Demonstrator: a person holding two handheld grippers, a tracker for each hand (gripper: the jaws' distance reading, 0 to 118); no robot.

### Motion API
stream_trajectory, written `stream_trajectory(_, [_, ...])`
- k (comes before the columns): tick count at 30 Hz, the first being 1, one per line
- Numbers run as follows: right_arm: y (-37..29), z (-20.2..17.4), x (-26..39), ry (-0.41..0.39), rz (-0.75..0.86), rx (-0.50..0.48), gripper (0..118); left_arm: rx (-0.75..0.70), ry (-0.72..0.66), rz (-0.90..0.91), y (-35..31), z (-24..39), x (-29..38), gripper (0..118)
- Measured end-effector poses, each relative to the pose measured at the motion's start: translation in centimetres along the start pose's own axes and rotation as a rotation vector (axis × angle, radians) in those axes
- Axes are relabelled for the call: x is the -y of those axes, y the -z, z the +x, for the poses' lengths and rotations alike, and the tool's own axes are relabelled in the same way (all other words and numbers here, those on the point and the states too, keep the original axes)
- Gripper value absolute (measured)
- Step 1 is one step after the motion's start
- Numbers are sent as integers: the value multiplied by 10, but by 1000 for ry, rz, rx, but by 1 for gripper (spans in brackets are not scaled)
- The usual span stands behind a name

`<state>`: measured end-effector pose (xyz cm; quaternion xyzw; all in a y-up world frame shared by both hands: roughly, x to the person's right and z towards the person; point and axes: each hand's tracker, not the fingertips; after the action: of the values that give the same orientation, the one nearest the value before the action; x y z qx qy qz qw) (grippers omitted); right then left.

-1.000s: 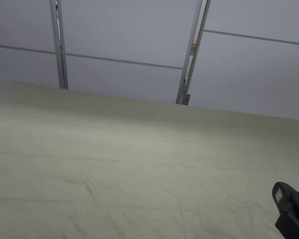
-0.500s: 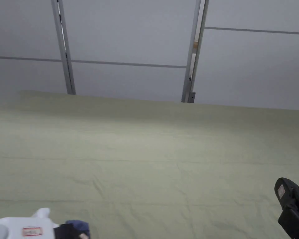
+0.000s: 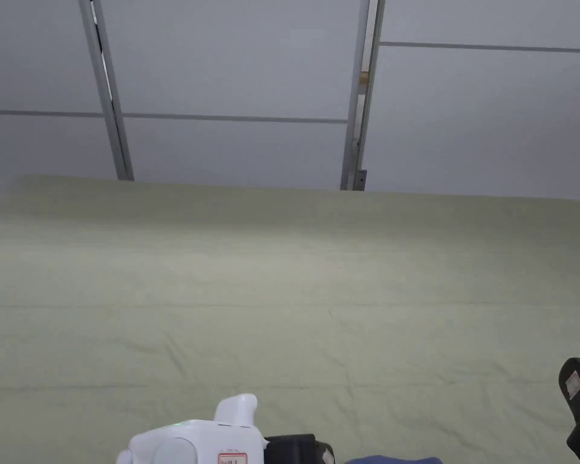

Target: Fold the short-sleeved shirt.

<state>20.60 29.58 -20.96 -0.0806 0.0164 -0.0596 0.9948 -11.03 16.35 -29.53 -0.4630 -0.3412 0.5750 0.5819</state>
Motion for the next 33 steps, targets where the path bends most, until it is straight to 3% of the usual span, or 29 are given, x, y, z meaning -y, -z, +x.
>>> stream_trajectory(2, [0,0,1,11,-1,-2,2,-164,79,117,-10,2,6,100])
stream_trajectory(3, [0,0,2,15,-1,-4,2,-260,124,166,-14,0,9,75])
stream_trajectory(4, [0,0,3,20,0,-7,2,-395,193,206,-15,-8,12,23])
stream_trajectory(5, [0,0,4,24,1,-10,2,-553,267,228,-14,-19,14,2])
stream_trajectory(6, [-1,-1,5,28,1,-14,2,-701,335,227,-7,-33,16,2])
stream_trajectory(8, [-1,-2,6,32,0,-21,2,-769,395,164,-3,-56,21,2])
stream_trajectory(12, [0,-2,9,42,-11,-28,2,-610,365,1,34,-85,45,2])
stream_trajectory(16, [-2,0,11,43,-22,-23,2,-588,439,-74,85,-99,68,2])
stream_trajectory(18, [-4,3,10,34,-25,-18,2,-482,472,-75,106,-89,80,2])
stream_trajectory(19, [-4,4,10,32,-28,-15,2,-965,885,1,93,-83,62,2])
stream_trajectory(20, [-4,6,9,32,-30,-11,2,-1064,988,-8,96,-77,59,2])
stream_trajectory(23, [-7,11,6,37,-26,6,2,-1045,971,20,106,-68,56,2])
stream_trajectory(27, [-9,15,1,35,-17,17,2,-892,840,124,67,-51,37,2])
stream_trajectory(30, [-7,15,0,38,-18,15,2,-767,710,202,11,-44,12,2])
stream_trajectory(33, [-4,12,0,44,-18,9,2,-522,483,301,-76,-57,-21,2])
